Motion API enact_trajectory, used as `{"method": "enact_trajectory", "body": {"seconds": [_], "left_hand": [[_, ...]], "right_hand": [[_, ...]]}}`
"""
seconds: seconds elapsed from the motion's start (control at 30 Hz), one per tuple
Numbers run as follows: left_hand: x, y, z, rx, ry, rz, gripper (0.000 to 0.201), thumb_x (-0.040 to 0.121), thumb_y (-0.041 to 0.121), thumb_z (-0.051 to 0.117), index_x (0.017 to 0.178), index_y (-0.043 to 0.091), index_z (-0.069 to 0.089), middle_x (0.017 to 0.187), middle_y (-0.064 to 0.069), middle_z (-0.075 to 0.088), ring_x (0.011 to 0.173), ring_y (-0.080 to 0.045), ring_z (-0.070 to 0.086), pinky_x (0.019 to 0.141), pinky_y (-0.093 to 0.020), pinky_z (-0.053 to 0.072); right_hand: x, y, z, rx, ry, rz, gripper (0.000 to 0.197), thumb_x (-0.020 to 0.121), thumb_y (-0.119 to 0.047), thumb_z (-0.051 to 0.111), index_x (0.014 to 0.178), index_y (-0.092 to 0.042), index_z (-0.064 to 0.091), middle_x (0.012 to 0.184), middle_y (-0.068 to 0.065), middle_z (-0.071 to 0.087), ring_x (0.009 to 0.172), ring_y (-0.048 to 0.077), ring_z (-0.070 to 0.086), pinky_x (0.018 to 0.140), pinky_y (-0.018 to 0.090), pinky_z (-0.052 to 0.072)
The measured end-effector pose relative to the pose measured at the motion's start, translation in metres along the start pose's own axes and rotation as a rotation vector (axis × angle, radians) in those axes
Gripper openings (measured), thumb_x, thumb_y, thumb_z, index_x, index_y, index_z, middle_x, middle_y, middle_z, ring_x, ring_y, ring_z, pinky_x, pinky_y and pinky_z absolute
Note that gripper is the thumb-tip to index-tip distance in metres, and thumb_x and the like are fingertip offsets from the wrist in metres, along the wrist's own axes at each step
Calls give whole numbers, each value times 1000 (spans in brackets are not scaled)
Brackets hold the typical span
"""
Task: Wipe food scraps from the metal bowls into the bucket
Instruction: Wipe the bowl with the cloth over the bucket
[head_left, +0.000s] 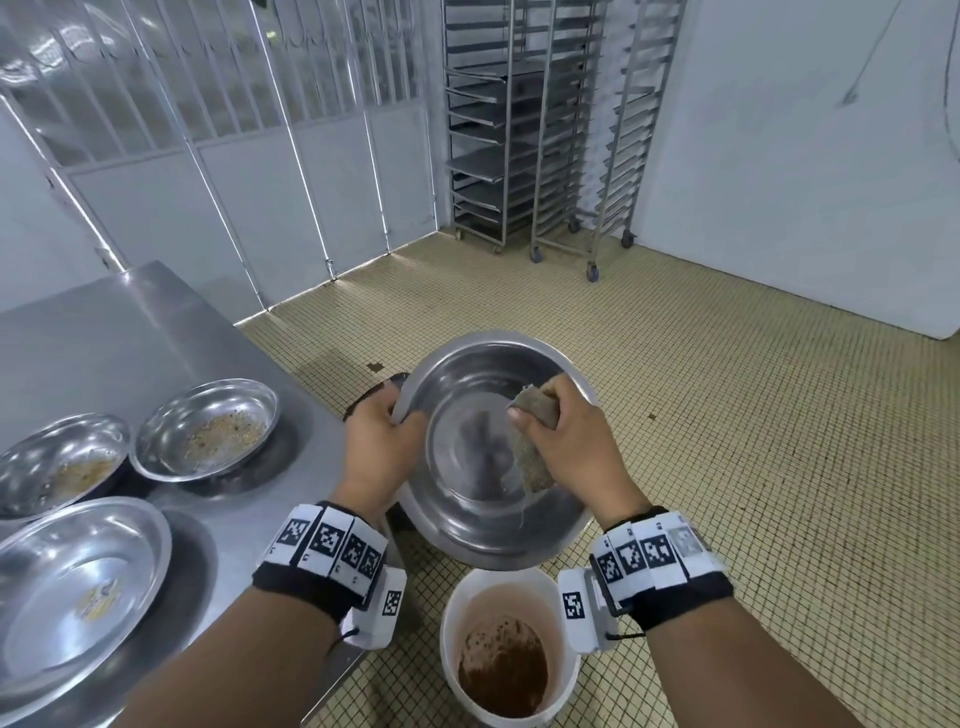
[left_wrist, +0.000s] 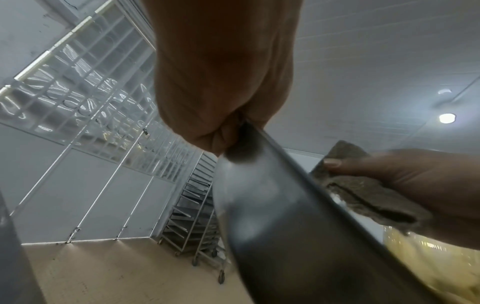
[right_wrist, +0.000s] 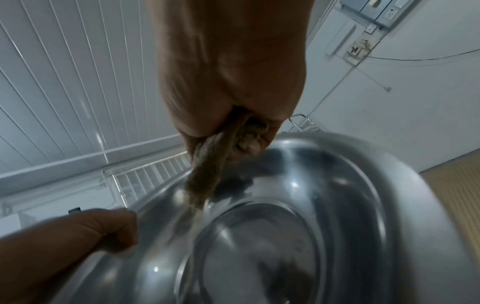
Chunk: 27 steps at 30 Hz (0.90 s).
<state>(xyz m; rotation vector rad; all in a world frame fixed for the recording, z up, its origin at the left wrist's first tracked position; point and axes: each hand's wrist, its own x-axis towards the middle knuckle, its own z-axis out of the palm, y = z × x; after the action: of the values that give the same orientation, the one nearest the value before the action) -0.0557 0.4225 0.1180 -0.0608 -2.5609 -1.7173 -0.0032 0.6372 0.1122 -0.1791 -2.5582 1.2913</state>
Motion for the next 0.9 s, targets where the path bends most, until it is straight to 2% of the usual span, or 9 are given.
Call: {"method": "enact_trajectory", "body": {"seconds": [0.13, 0.27, 0.47, 0.57, 0.63, 0.73, 0.8, 0.83, 0.9], "left_hand": [[-8, -13, 7, -5, -24, 43, 6, 96, 26, 66, 90, 25, 66, 73, 2, 70, 61, -8, 65, 56, -27, 54], [-12, -18, 10, -17, -88, 69, 15, 99, 16, 61, 88, 22, 69, 73, 1, 69, 63, -17, 64, 59, -32, 53], [-20, -21, 18, 65, -167, 67, 13, 103, 24, 56, 105, 36, 60, 83, 1, 70, 67, -7, 67, 60, -28, 52], [-24, -13, 19, 123, -150, 117, 11, 103, 25, 55, 102, 36, 58, 81, 7, 68, 67, 1, 64, 57, -19, 45], [-24, -11, 20, 190, -147, 153, 13, 103, 26, 54, 103, 39, 57, 81, 11, 66, 70, 0, 63, 59, -23, 47], [-21, -14, 19, 242, -167, 151, 15, 103, 26, 52, 108, 38, 58, 85, 10, 68, 77, -7, 65, 68, -35, 56], [-20, -17, 17, 260, -167, 141, 15, 103, 26, 51, 110, 37, 59, 85, 11, 68, 78, -8, 65, 70, -37, 57], [-19, -18, 16, 261, -168, 134, 14, 103, 27, 51, 110, 37, 59, 86, 12, 69, 79, -7, 65, 71, -37, 57], [-19, -19, 16, 250, -172, 121, 14, 103, 28, 52, 111, 38, 59, 86, 13, 69, 78, -6, 66, 70, -35, 58]], "right_hand": [[7, 22, 11, -77, 18, 29, 20, 101, -45, 59, 102, -25, 61, 91, -13, 67, 82, 0, 60, 70, 19, 43], [12, 34, 17, -147, 70, 30, 21, 104, -43, 54, 96, -25, 62, 81, -10, 66, 70, 4, 60, 61, 9, 41], [15, 27, 26, -245, 65, 78, 22, 105, -44, 45, 102, -23, 48, 75, -6, 62, 60, 12, 60, 51, 26, 40], [16, 22, 34, -307, 8, 48, 21, 104, -33, 49, 115, -15, 46, 96, -4, 61, 76, 16, 62, 62, 27, 43], [16, 26, 39, -387, -30, 21, 24, 103, -27, 50, 122, -13, 47, 104, 2, 64, 83, 19, 64, 69, 28, 47], [15, 33, 41, -480, -95, -7, 17, 104, -24, 50, 119, -17, 51, 97, -4, 69, 68, 4, 56, 63, 14, 41], [16, 36, 42, -281, -164, -39, 10, 102, -26, 57, 110, -21, 60, 95, -16, 69, 72, -2, 56, 70, 13, 45], [17, 39, 43, -141, -197, -48, 11, 100, -31, 61, 105, -22, 65, 93, -17, 70, 79, -2, 61, 79, 16, 49], [17, 43, 46, -40, -254, -52, 17, 98, -41, 62, 104, -26, 66, 95, -12, 72, 89, 4, 65, 89, 34, 54]]}}
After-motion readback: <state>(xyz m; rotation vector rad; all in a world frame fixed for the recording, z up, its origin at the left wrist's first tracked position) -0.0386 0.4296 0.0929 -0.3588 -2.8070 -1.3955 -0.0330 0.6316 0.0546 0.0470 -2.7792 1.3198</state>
